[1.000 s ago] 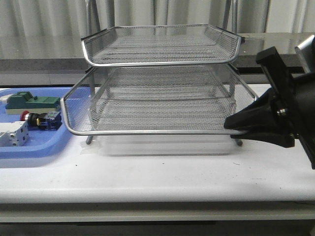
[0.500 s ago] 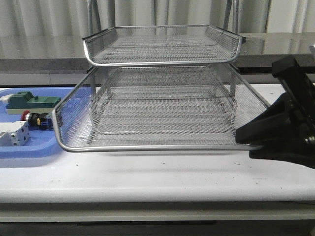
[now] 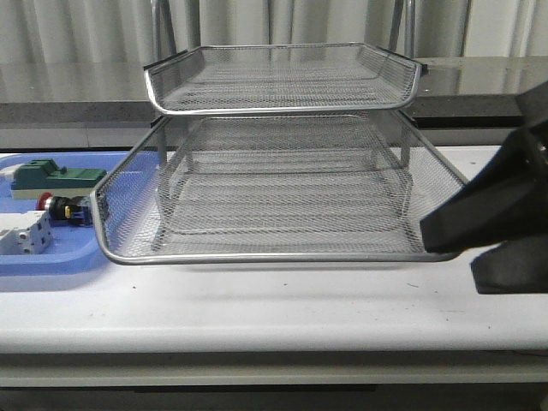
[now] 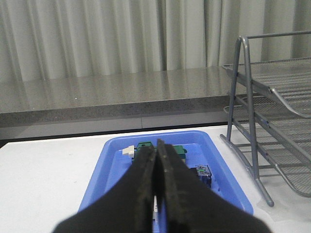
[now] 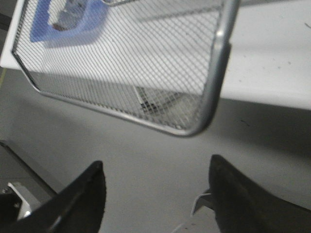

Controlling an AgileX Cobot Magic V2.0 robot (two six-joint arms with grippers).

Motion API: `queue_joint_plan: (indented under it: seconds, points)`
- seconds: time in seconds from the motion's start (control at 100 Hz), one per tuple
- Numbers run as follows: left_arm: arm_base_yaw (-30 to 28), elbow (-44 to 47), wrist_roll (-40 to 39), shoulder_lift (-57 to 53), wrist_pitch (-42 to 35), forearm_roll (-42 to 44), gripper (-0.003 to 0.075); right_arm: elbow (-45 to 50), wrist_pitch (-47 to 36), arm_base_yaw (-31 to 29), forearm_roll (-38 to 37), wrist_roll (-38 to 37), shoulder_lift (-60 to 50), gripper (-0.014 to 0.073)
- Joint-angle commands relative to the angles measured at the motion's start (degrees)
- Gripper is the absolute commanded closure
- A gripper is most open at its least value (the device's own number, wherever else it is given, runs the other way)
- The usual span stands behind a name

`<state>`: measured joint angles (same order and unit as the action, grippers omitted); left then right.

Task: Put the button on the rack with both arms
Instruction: 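Release the tray and withdraw the right gripper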

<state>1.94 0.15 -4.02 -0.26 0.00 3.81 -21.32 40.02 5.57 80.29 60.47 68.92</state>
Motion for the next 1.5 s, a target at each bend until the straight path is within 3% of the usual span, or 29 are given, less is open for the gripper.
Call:
queue_joint_plan:
  seconds: [0.0, 0.18, 0.39, 0.62, 0.81, 0.99, 1.06, 1.33, 1.49]
  points:
    - [0.0, 2.0, -0.5, -1.8, -4.3, -0.3, 0.0741, -2.3, -0.1, 0.1, -9.3, -9.0, -4.6, 0.0127]
    - [0.0, 2.0, -0.5, -1.8, -4.3, -0.3, 0.0741, -8.0, 0.2, 0.1, -34.2, -29.2, -12.6, 0.0128]
    - [0.0, 2.0, -0.5, -1.8, -4.3, -0.3, 0.0741, -16.6, 6.2, 0.1, -61.2, -50.0, -19.9, 0.0128]
    - [0.0, 2.0, -0.5, -1.8, -4.3, -0.3, 0.0741, -20.7, 8.4, 0.1, -79.2, -63.1, -27.8, 0.0128]
    - [0.0, 2.0, -0.5, -1.8, -4.3, -0.3, 0.0741, -20.7, 8.7, 0.1, -85.4, -66.9, -34.2, 0.0128]
    - [0.0, 2.0, -0.5, -1.8, -4.3, -0.3, 0.0741, -20.7, 8.4, 0.0, -85.8, -66.9, -37.5, 0.014]
    - [0.0, 2.0, -0.5, -1.8, -4.3, -0.3, 0.0741, -20.7, 8.4, 0.0, -85.8, -66.9, -37.6, 0.0209]
    - [0.0, 2.0, -0.5, -1.8, -4.3, -0.3, 0.0741, -20.7, 8.6, 0.0, -85.8, -66.9, -37.6, 0.0669]
    - [0.0, 2.0, -0.5, -1.8, -4.3, -0.3, 0.0741, -20.7, 8.9, 0.0, -85.8, -66.9, -37.6, 0.0662]
